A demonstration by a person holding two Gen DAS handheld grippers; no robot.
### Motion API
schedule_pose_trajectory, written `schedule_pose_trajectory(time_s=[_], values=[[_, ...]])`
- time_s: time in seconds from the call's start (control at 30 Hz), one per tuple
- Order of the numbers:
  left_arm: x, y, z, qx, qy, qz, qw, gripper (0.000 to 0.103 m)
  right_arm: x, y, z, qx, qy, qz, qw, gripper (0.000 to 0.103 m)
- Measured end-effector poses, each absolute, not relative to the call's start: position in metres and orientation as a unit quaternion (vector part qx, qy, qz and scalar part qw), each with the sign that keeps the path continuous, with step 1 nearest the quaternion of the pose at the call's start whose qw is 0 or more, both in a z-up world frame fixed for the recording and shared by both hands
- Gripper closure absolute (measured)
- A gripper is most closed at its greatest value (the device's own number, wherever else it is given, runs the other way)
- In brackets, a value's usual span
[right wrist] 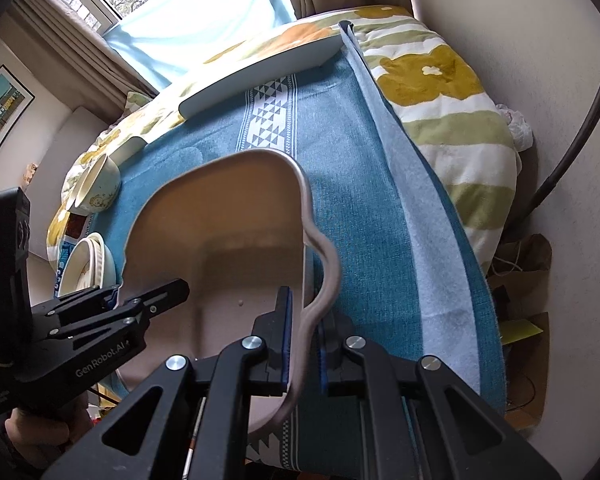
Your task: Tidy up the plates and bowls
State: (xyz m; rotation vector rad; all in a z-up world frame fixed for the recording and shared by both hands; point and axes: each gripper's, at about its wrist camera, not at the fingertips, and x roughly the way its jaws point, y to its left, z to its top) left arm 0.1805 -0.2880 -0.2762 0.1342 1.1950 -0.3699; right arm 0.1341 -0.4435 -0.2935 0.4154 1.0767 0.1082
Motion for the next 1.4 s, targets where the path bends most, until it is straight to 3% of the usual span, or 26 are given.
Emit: schedule_pose_trajectory(time_s=[0.03,0.07,0.2,0.27,0.33,0.53,0.7,0.73,0.8,0.83,0.87,0.9,0.93,1.13,1.4], values=[[0.18,-0.289,-0.276,0.067,0.558,-0.172,0.809,0.05,0.134,-0.443,-0.294,0.197,0.509,0.052,0.836,0.093],[0.179,-0.29,-0.276,0.07,0.555,-0.172,0.811,0.043,0.134,-0.442,-0.294,0.197,0.509,0.051,0.837,0.093],[0.176,-0.289,-0.272,0.077,0.55,-0.179,0.812,0.042,0.133,-0.445,-0.289,0.202,0.497,0.039,0.843,0.085],[0.175,-0.287,-0.271,0.077,0.549,-0.181,0.813,0.042,0.133,-0.451,-0.286,0.215,0.492,0.032,0.843,0.071],[0.172,-0.283,-0.267,0.075,0.547,-0.183,0.814,0.042,0.131,-0.453,-0.281,0.22,0.489,0.026,0.844,0.064],[0.154,-0.263,-0.231,0.067,0.527,-0.195,0.824,0.042,0.12,-0.444,-0.237,0.202,0.463,0.013,0.863,0.063],[0.135,-0.224,-0.169,0.054,0.479,-0.209,0.851,0.042,0.113,-0.413,-0.177,0.185,0.424,0.035,0.886,0.063],[0.131,-0.214,-0.156,0.053,0.466,-0.21,0.858,0.042,0.112,-0.404,-0.165,0.181,0.415,0.04,0.891,0.057],[0.126,-0.191,-0.128,0.048,0.44,-0.207,0.872,0.042,0.113,-0.384,-0.143,0.17,0.397,0.05,0.901,0.034],[0.125,-0.179,-0.116,0.045,0.43,-0.203,0.878,0.034,0.114,-0.374,-0.134,0.167,0.387,0.056,0.905,0.016],[0.124,-0.168,-0.106,0.041,0.422,-0.195,0.885,0.026,0.115,-0.363,-0.124,0.163,0.377,0.064,0.91,0.006],[0.124,-0.154,-0.093,0.037,0.41,-0.18,0.893,0.006,0.116,-0.352,-0.117,0.158,0.368,0.07,0.914,0.004],[0.124,-0.142,-0.085,0.033,0.402,-0.169,0.899,0.0,0.118,-0.341,-0.11,0.152,0.362,0.074,0.917,0.003],[0.143,-0.067,-0.066,0.01,0.412,-0.133,0.901,0.0,0.138,-0.269,-0.09,0.105,0.339,0.085,0.931,0.003],[0.178,0.025,-0.076,-0.031,0.434,-0.076,0.897,0.0,0.188,-0.21,-0.106,0.083,0.386,0.119,0.911,0.003]])
